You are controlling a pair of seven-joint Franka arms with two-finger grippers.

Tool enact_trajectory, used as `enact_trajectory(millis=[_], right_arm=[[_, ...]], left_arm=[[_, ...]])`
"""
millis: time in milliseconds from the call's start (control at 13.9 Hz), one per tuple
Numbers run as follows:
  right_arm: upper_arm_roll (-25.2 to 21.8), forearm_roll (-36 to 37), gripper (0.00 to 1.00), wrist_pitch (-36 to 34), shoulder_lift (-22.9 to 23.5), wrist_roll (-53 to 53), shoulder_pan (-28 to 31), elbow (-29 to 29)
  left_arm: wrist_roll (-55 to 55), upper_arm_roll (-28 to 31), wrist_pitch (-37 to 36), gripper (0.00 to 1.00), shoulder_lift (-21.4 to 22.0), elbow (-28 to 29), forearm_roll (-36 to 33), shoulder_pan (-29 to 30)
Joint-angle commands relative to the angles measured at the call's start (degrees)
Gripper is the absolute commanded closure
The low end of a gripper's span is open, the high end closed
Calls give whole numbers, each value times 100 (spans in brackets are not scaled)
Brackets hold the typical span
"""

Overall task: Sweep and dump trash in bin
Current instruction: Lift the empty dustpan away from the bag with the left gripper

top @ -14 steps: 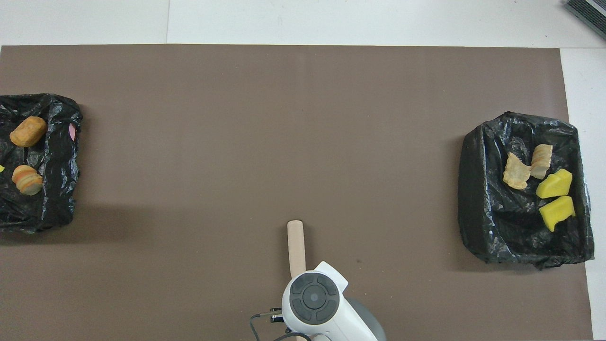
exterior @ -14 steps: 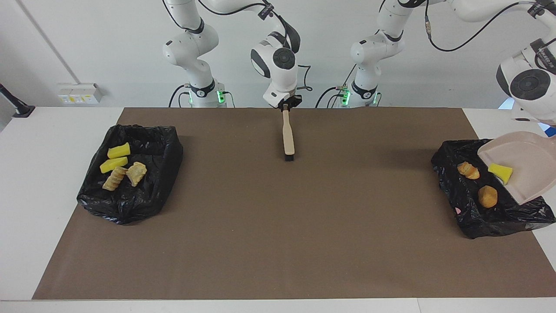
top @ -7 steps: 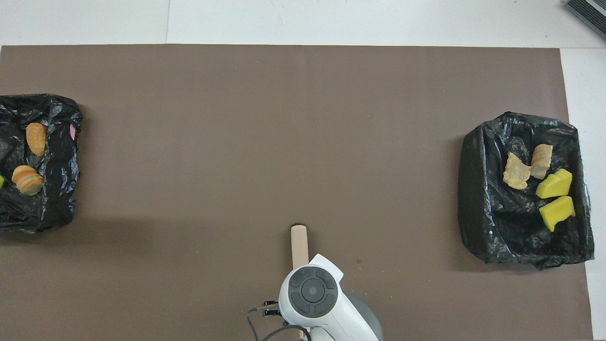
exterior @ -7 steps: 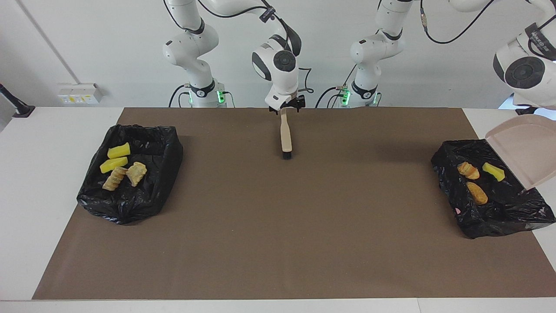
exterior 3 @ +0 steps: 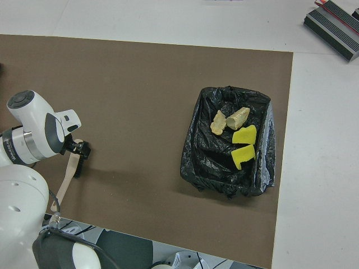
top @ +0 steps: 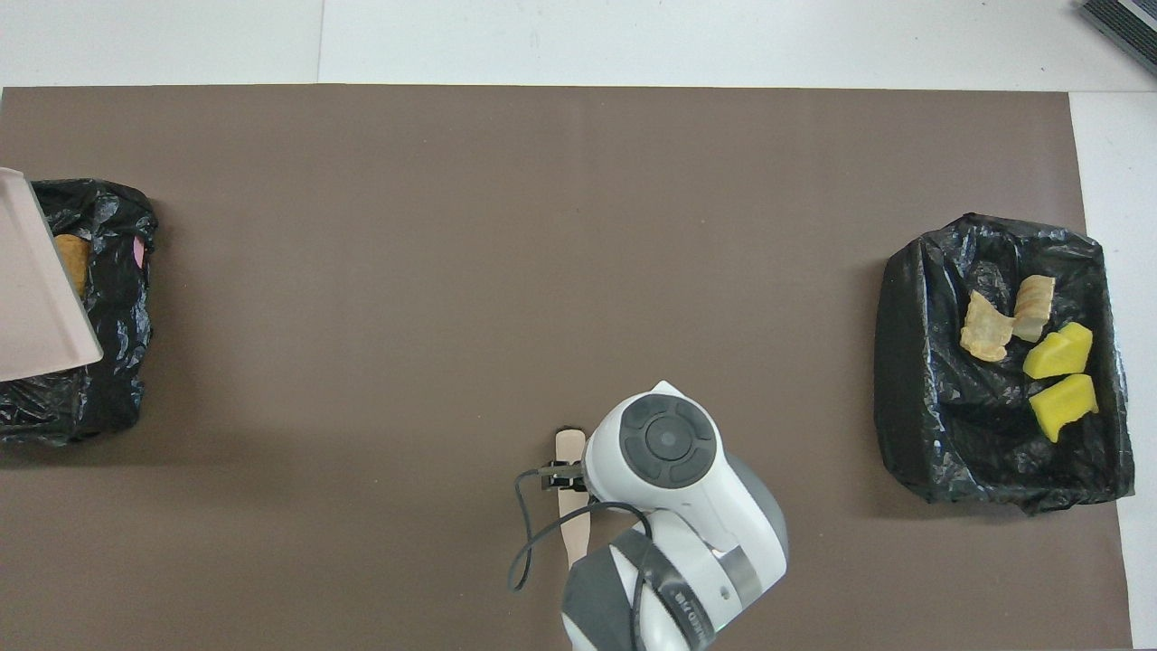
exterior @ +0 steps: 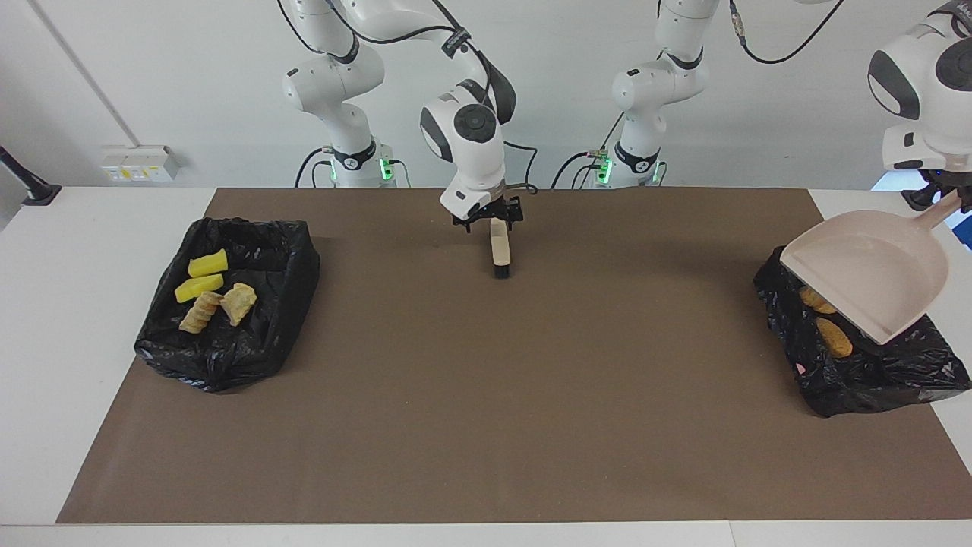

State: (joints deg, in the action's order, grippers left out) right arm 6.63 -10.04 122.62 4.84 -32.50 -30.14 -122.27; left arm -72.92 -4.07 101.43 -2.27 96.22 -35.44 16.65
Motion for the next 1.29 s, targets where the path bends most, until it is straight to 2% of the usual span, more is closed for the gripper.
enact_trajectory(millis=[0, 215, 431, 574, 862, 1077, 1221], right_arm=[[49, 370, 0, 43, 17, 138, 568, 125], [40, 792, 0, 25, -88, 243, 1201, 169], [40, 986, 0, -281, -141, 822, 1974, 537], [32, 1153, 0, -554, -202, 1445, 2283, 731], [23, 1390, 0, -870, -431, 1605, 2845, 1064], [14, 1470, 0, -1765, -466, 1957, 3075, 1723], [5, 1461, 0, -2066, -624, 1966, 3189, 1961]], left_arm=[[907, 56, -263, 100, 130, 107, 774, -223], [2259, 56, -299, 100, 245, 459, 1380, -802], [3825, 47, -290, 100, 175, 635, 1899, -1435], [4949, 47, -194, 100, 113, 740, 2207, -1857], [6444, 55, 61, 100, -1, 802, 2954, -2586], [8156, 56, 648, 100, -570, 794, 3096, -3648], [9037, 47, 1289, 100, -949, 785, 3218, -4177]])
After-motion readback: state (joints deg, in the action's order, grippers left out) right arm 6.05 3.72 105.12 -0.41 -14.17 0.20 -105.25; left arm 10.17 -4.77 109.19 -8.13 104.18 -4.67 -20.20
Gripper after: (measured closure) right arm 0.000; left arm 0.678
